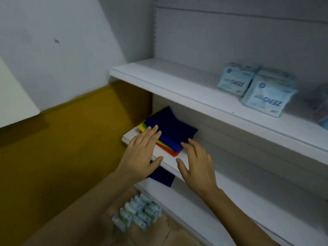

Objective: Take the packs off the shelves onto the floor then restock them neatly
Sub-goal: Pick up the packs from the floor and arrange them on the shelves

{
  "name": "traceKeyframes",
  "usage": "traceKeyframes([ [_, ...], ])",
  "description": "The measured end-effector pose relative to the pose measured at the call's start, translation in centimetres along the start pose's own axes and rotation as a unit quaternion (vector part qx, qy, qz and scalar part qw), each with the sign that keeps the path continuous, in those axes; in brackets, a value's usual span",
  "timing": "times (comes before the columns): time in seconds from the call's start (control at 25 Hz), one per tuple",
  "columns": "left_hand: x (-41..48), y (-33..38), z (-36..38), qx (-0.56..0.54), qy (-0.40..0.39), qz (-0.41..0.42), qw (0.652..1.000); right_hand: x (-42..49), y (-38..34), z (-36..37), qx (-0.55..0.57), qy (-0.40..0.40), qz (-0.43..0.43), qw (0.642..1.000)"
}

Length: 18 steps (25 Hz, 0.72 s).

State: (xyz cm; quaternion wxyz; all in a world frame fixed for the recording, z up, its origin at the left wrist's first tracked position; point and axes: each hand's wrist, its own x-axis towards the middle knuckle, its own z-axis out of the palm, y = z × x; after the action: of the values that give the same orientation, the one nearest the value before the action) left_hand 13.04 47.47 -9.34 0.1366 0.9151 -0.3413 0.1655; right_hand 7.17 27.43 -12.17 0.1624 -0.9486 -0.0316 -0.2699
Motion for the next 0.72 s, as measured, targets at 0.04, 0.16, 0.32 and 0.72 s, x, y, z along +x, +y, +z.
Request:
traceKeyframes([
  [0.04,-1.9,-1.0,0.2,0.004,-0.008,-0.016,1.0,-1.1,-0.8,1.2,0.003,-0.023,0.003,1.0],
  [0.16,-6.8,-3.7,0.4,0.021,-0.048,-0.089,0.995,-3.6,-3.0,4.7,0.017,-0.077,0.011,0.997],
  [0.32,-12.4,-8.7,1.1,0.035,-0.094,-0.154,0.983,-4.6,-6.9,10.1,0.018,-0.146,-0.017,0.989],
  [0.72,-16.6,-22.6,5.2,0.0,-0.242,-0.127,0.962,-3.4,-15.8,23.0,0.008,-0.22,0.069,0.973],
])
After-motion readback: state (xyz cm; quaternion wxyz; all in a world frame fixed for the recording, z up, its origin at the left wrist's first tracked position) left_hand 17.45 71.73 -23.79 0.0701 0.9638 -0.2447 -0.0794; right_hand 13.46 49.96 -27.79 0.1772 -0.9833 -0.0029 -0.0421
